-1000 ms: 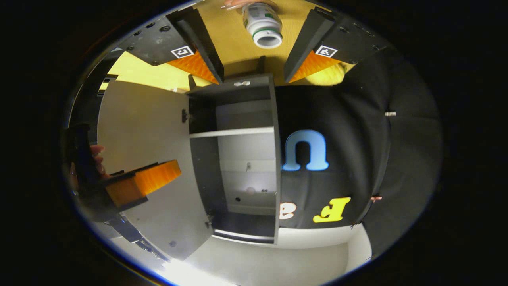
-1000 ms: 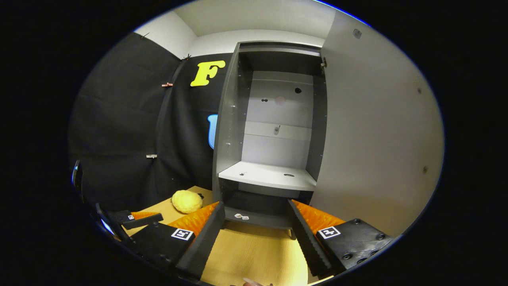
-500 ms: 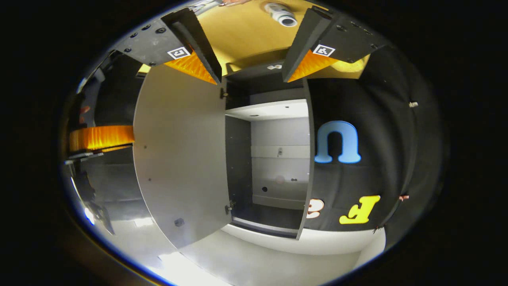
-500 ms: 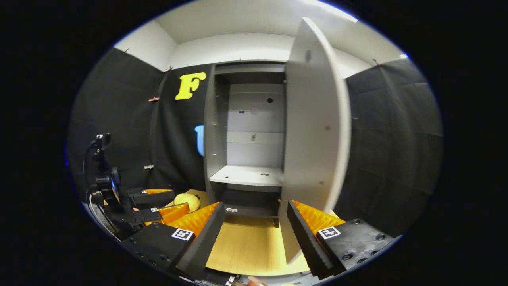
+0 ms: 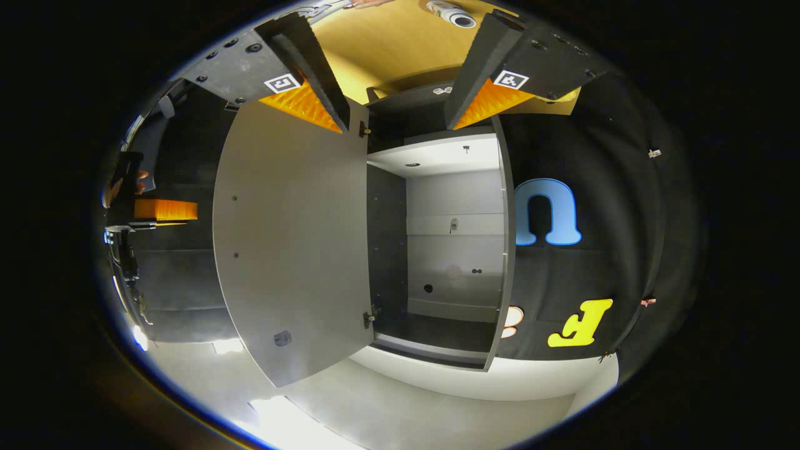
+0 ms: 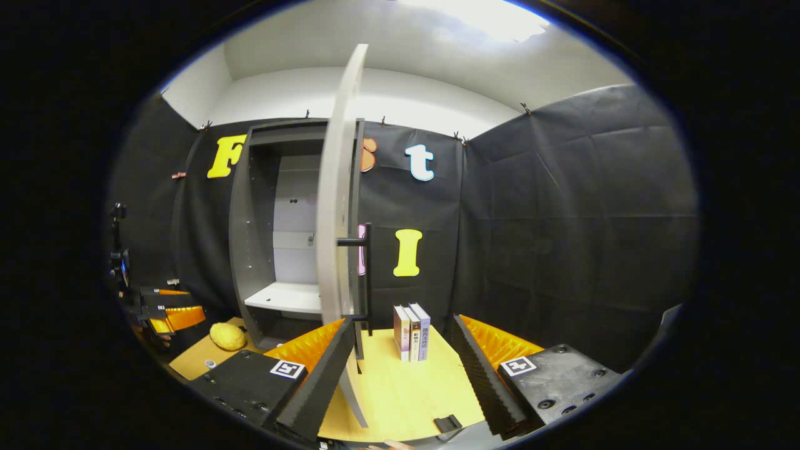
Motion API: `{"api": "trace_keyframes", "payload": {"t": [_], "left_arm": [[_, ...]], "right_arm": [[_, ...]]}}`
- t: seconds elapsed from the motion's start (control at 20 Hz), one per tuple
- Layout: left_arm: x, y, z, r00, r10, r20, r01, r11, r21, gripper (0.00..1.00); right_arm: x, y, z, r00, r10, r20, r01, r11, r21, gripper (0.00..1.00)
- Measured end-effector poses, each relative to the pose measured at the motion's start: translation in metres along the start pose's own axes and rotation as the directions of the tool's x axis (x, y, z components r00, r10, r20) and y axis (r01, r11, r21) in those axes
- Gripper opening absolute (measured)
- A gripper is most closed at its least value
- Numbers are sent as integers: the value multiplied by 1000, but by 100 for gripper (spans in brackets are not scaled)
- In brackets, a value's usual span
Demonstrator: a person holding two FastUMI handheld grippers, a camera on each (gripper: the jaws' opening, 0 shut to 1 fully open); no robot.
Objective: Open the cabinet door with the right hand, grasp the bottle in the cabinet with the left hand and place it on the coaster, then close the cabinet door with the right hand.
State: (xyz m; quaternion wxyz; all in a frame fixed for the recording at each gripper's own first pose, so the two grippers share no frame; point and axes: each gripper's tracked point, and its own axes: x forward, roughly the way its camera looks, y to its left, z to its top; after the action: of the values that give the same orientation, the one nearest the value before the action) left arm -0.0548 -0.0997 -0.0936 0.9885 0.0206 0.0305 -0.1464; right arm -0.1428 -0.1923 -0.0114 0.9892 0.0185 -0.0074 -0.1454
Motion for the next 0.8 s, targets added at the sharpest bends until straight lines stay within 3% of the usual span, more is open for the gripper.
{"api": "trace_keyframes", "payload": {"t": [0.05, 0.15, 0.25, 0.3, 0.35, 0.55, 0.8], "left_arm": [[1, 0, 0, 1000, 13, -5, -13, 1000, -5, 99], [2, 2, -1, 998, 53, -20, -53, 999, -12, 99], [2, 8, -2, 995, 99, -29, -100, 995, -18, 99], [2, 9, -2, 992, 122, -31, -123, 992, -21, 93], [2, 12, 0, 988, 150, -28, -151, 988, -24, 96], [0, 16, 9, 977, 213, -11, -213, 977, -27, 99], [-8, 30, 11, 970, 242, -1, -242, 970, -37, 96]], "right_arm": [[8, -1, 1, 1000, 23, 3, -23, 1000, 19, 100], [26, 1, -1, 997, 74, 6, -74, 997, 22, 94], [37, 11, -2, 989, 150, -1, -150, 989, 19, 100], [43, 13, -4, 981, 194, -9, -194, 981, 20, 100], [43, 17, -6, 975, 223, -18, -223, 975, 13, 98], [49, 34, -12, 953, 298, -55, -298, 955, 18, 96], [45, 79, -12, 930, 363, -55, -362, 932, 17, 95]]}}
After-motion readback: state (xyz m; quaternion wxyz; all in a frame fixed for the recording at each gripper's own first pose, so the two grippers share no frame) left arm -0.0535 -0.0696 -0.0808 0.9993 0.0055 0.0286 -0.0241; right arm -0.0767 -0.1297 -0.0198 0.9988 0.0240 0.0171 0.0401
